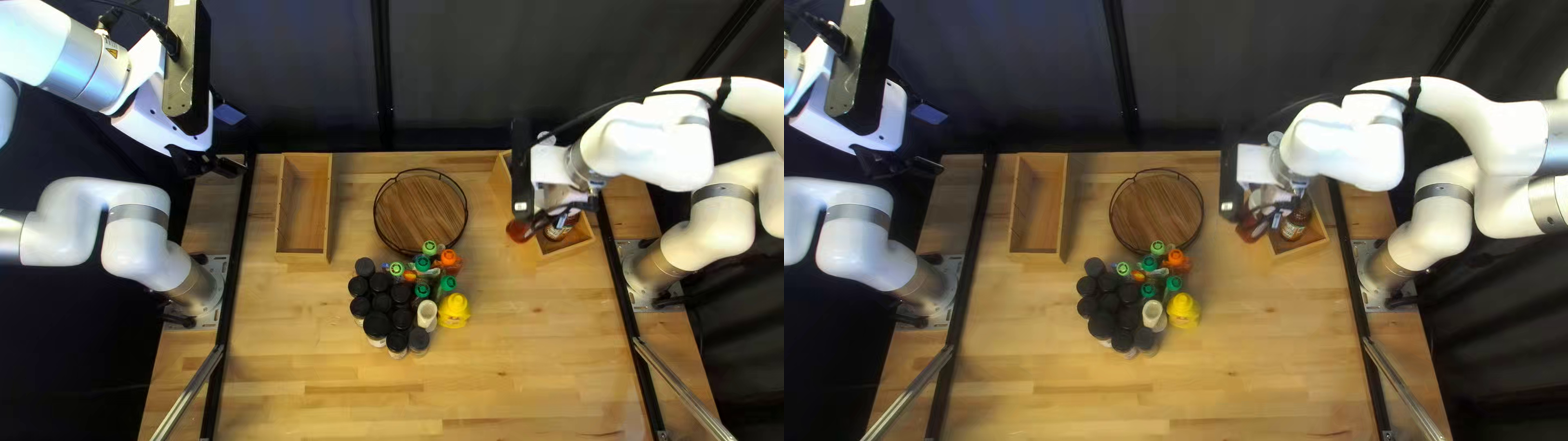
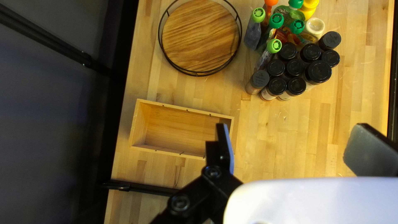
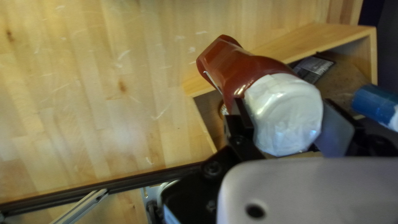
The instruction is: Separate condiments, baby food and spices and place it in 3 different racks/containers
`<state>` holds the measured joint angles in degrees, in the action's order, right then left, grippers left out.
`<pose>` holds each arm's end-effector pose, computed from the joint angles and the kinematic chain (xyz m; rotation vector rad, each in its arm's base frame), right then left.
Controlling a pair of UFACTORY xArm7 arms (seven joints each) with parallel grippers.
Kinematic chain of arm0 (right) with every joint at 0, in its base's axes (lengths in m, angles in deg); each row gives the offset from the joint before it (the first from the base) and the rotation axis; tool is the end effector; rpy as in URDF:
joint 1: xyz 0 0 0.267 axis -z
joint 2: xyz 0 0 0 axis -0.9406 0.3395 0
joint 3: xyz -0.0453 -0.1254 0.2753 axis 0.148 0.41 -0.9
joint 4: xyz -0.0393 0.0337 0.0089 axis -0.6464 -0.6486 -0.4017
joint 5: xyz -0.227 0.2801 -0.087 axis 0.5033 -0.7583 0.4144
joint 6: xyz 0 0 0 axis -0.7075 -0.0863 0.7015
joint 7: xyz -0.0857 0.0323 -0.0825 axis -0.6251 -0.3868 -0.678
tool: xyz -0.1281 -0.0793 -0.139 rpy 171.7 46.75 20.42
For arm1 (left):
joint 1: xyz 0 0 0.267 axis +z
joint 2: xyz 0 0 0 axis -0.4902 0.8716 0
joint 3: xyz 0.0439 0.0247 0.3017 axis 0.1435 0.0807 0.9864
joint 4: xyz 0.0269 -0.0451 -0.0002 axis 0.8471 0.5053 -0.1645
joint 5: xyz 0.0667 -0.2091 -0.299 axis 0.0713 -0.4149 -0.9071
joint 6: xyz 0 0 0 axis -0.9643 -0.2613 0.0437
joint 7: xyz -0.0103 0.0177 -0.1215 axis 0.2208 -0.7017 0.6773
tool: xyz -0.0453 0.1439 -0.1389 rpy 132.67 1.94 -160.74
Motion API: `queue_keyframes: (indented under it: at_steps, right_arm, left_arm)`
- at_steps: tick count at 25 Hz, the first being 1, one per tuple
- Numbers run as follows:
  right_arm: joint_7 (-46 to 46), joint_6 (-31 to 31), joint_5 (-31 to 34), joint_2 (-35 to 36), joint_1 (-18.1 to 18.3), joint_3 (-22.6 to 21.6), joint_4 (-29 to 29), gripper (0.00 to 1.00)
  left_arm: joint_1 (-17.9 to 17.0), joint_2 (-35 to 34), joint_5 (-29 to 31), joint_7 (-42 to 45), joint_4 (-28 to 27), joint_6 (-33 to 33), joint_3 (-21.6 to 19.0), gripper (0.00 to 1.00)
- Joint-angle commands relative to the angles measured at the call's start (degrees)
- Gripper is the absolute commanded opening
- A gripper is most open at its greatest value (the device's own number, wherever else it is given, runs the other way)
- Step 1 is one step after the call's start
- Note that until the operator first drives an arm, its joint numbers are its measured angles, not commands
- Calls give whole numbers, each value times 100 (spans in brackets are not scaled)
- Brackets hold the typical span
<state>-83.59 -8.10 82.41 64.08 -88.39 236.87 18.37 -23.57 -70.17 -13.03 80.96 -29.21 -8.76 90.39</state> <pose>0.3224 -0.1072 0.2166 2.9107 -0.1902 0.1451 0.2825 0.0589 0.4628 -2.9305 -0.1194 -0.8434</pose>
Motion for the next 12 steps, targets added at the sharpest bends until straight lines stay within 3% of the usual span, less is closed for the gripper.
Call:
queue_keyframes:
  at_steps: [1, 12]
  right_arm:
    - [29, -60, 103, 134, 128, 85, 139, 0]
    - [252, 242, 317, 580, 390, 106, 453, 0]
  left_arm:
    - [0, 0, 0, 0, 0, 0, 0, 100]
    - [0, 0, 0, 0, 0, 0, 0, 100]
